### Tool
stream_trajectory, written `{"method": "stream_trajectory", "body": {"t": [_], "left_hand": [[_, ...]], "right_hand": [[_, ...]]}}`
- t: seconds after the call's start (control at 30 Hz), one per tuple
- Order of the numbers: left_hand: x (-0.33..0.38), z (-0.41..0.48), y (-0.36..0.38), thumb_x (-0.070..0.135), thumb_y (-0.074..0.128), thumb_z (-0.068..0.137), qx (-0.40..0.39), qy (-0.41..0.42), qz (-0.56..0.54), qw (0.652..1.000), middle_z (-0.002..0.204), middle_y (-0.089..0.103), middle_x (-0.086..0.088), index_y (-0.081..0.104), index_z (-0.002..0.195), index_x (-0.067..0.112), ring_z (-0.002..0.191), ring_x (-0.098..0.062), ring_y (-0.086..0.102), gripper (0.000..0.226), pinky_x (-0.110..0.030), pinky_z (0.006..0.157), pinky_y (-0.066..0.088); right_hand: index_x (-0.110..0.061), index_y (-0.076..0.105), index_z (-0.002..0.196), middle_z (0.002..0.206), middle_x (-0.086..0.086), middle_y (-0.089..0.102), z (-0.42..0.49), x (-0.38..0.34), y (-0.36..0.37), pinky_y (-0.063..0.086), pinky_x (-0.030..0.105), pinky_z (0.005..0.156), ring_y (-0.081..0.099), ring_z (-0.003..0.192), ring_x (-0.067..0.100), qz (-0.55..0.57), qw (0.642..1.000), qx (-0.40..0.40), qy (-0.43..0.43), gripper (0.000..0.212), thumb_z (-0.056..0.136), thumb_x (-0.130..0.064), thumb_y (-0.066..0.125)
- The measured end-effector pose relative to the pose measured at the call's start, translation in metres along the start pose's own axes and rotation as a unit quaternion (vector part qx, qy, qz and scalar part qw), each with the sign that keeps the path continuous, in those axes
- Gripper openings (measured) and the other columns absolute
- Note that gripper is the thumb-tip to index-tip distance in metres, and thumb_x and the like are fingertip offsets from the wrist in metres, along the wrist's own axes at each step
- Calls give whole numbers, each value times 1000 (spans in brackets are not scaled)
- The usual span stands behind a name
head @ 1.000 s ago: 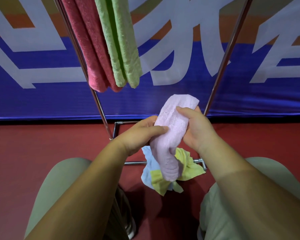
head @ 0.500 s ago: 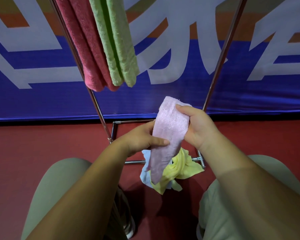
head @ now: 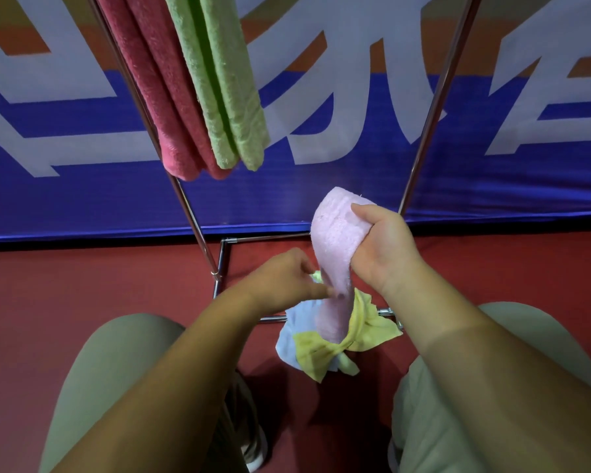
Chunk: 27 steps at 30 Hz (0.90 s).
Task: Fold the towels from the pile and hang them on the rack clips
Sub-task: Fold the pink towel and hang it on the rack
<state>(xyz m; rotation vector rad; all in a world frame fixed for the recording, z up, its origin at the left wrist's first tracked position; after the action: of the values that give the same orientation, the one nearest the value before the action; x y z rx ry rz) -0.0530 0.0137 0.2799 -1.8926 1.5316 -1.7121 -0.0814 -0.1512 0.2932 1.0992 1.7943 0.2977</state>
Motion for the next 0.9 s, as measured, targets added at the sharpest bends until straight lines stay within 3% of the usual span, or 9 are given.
{"method": "stream_trajectory", "body": {"t": [0.1,0.2,0.3,0.4,0.43,0.57,0.73,0.83,0.9], "left_hand": [[30,-11,20,36,94,78,5,45,-99,994,108,65,15,55,120,20,93,1,67,59,-16,71,53],[29,0,37,44,82,76,108,37,-94,989,108,64,9,52,116,22,95,-7,68,54,-37,81,61],[25,11,38,40,65,89,189,18,-106,976,106,62,4,53,111,21,90,-15,67,31,-44,78,59],[23,16,28,15,52,96,254,0,-123,959,94,64,-2,52,99,15,80,-22,62,3,-42,72,53],[21,15,22,10,50,96,272,-6,-141,952,89,63,-2,50,95,14,75,-21,59,4,-38,66,48],[24,8,-1,15,49,99,304,8,-189,934,85,65,3,52,94,18,74,-14,59,6,-35,63,43],[40,-6,-29,41,47,94,336,84,-79,935,85,66,6,62,95,24,79,-18,63,23,-40,66,50],[49,-14,-49,34,59,100,373,86,5,924,95,68,8,69,107,28,87,-19,65,14,-40,70,53],[63,-24,-62,29,60,100,395,95,53,912,102,68,8,69,114,30,90,-18,64,17,-40,71,53]], "right_hand": [[-3,62,146,134,14,73,-7,5,9,55,42,91,72,119,30,12,1000,-1,13,41,110,-21,53],[-9,60,154,147,16,69,-8,5,15,53,47,111,68,135,34,31,999,-15,-10,46,110,-21,55],[-6,56,157,153,20,64,-6,1,16,46,50,122,64,140,36,40,998,-37,-23,50,110,-23,54],[1,57,153,151,24,64,-7,-4,14,42,52,125,61,143,38,34,997,-66,-26,50,110,-23,49],[3,54,153,149,26,64,-8,-7,13,41,54,125,61,143,40,35,996,-73,-30,49,110,-20,48],[7,49,150,147,26,64,-15,-10,3,46,62,120,63,137,45,38,998,-48,-14,49,102,-2,42],[8,54,138,125,27,71,-21,-16,-3,51,63,109,69,118,47,81,996,-28,5,38,105,8,35],[12,49,148,133,26,68,-18,-11,-12,51,57,107,63,136,44,88,996,7,29,42,108,9,36],[15,48,147,140,28,65,-21,-7,-14,54,53,105,65,134,41,68,997,16,45,41,108,9,35]]}}
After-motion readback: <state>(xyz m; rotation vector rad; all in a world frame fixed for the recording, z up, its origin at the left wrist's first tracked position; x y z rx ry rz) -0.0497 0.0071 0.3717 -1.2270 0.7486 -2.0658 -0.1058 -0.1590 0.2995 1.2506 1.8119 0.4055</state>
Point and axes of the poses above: each hand's wrist, its own z-axis towards the middle knuckle, its own y-axis out of the palm, x = y × z, the point moved 6 cm from there along z, towards the middle knuckle
